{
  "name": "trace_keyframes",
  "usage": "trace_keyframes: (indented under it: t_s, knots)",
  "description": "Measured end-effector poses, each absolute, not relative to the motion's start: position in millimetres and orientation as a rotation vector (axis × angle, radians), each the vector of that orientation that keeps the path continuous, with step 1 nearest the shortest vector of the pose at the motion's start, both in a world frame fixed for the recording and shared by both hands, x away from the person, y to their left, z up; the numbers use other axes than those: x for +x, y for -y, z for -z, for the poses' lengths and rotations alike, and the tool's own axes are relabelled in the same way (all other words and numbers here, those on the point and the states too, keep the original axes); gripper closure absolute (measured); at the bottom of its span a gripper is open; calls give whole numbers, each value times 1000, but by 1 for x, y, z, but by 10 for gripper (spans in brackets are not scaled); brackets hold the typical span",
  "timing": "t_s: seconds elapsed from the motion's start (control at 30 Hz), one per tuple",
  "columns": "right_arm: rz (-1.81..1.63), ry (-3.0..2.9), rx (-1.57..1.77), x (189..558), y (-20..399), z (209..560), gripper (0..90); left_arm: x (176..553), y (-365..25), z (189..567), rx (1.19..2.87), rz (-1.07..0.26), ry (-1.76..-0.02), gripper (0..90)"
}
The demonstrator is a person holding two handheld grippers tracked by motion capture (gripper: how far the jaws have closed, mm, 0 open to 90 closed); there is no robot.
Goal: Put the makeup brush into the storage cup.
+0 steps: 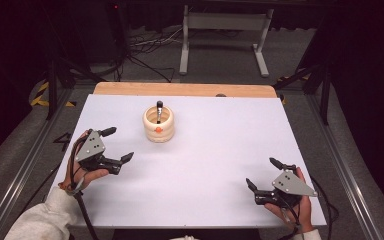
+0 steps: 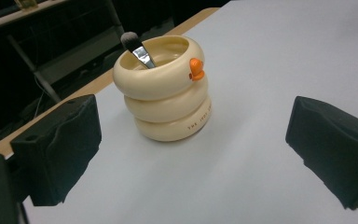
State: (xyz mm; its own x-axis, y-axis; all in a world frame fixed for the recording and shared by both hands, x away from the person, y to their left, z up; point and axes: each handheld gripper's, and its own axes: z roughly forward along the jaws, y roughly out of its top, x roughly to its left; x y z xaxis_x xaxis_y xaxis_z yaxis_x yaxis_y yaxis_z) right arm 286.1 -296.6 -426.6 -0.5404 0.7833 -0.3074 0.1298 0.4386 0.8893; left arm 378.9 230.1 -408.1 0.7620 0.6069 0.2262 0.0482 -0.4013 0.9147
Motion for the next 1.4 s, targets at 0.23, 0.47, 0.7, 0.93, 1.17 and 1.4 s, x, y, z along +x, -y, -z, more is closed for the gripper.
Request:
trace_keyframes:
  t_s: [0.23, 0.47, 0.7, 0.93, 1.17, 1.4]
  knots:
    - [-1112, -1950, 772, 285, 297, 428, 53, 368, -231, 414, 1935, -662, -487, 47]
    - [-1110, -1952, 770, 285, 298, 428, 53, 359, -234, 417, 1947, -656, -482, 47]
    - [-1108, -1952, 772, 284, 298, 429, 53, 351, -239, 424, 1938, -641, -495, 46]
    - [-1119, -1942, 780, 285, 298, 428, 52, 339, -243, 434, 1943, -629, -504, 45]
    - [-1114, -1951, 780, 285, 298, 430, 52, 330, -254, 445, 1912, -592, -558, 43]
    - [-1131, -1953, 787, 287, 297, 431, 52, 327, -257, 447, 1881, -581, -571, 42]
